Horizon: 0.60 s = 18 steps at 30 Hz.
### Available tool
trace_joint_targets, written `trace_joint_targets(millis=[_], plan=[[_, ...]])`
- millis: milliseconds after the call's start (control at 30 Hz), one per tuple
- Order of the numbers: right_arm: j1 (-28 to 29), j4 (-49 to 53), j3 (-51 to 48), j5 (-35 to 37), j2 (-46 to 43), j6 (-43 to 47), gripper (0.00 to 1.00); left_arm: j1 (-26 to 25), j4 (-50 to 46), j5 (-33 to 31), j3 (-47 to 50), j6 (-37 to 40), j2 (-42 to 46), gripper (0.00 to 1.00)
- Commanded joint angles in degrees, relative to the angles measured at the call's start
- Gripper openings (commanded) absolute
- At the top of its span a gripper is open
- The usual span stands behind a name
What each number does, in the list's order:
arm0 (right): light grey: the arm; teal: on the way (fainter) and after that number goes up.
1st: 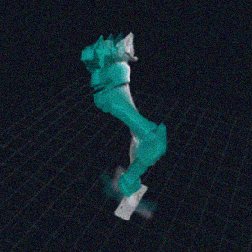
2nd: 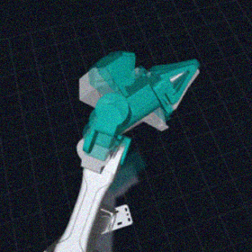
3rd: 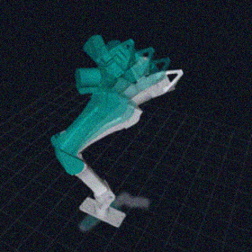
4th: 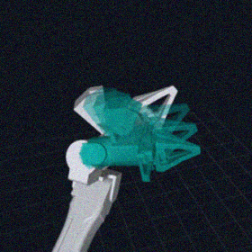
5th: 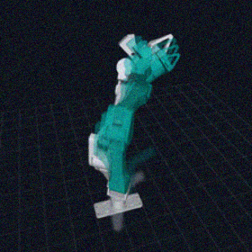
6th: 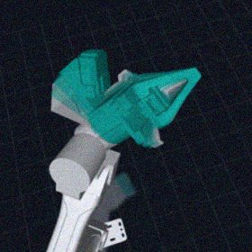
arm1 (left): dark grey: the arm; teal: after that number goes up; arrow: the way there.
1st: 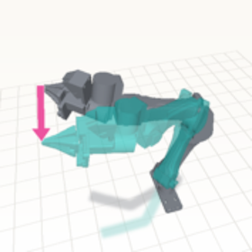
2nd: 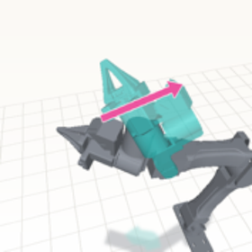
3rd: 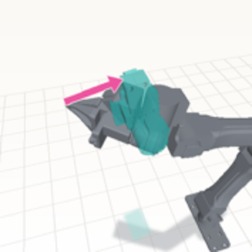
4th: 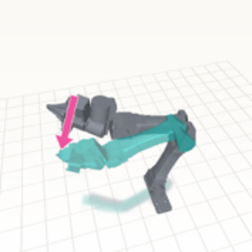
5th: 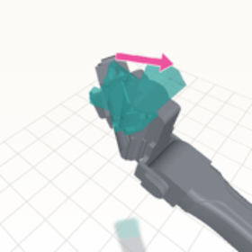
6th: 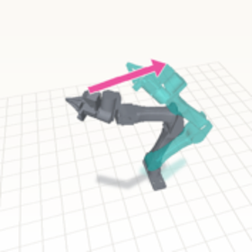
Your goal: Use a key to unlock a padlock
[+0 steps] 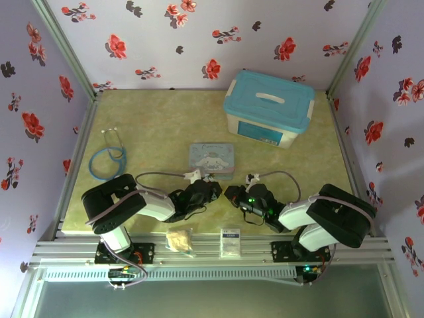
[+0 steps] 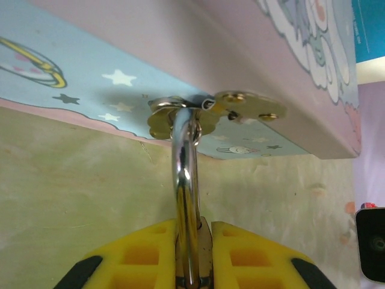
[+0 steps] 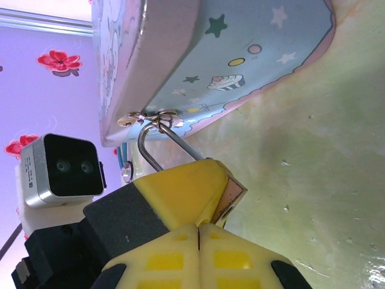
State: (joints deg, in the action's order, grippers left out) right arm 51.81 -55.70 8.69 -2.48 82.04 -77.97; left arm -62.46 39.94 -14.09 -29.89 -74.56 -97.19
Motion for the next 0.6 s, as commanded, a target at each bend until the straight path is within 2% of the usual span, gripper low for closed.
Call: trace_joint_targets(millis=[0, 200, 267, 400, 533, 567], plan=[[0.50, -0.15, -0.95, 3.00, -2.84, 2.15, 0.00, 0.10, -2.02, 0.24, -0.58, 0.71, 3.43, 0.00], [1.62, 18.89, -0.49, 7.47, -17.62, 7.57, 0.00, 0.14, 0.79, -0.17, 1.13, -0.85, 0.71, 0.00], [1.54, 26.06, 0.45, 8.24, -23.95, 10.95, 0.00, 0.05, 2.48, 0.09, 1.58, -1.75, -0.76, 0.11], [0.99, 32.74, 1.33, 7.82, -32.87, 16.16, 0.00, 0.06, 5.39, 0.23, 2.51, -2.70, -1.45, 0.24], [-1.12, 35.02, 1.65, 5.24, -36.93, 18.59, 0.00, -0.61, 4.19, -1.36, 3.00, -2.19, 2.24, 0.25], [-1.40, 34.72, 1.62, 4.83, -37.47, 18.86, 0.00, -1.10, 2.65, -2.61, 3.08, -1.73, 4.40, 0.31]])
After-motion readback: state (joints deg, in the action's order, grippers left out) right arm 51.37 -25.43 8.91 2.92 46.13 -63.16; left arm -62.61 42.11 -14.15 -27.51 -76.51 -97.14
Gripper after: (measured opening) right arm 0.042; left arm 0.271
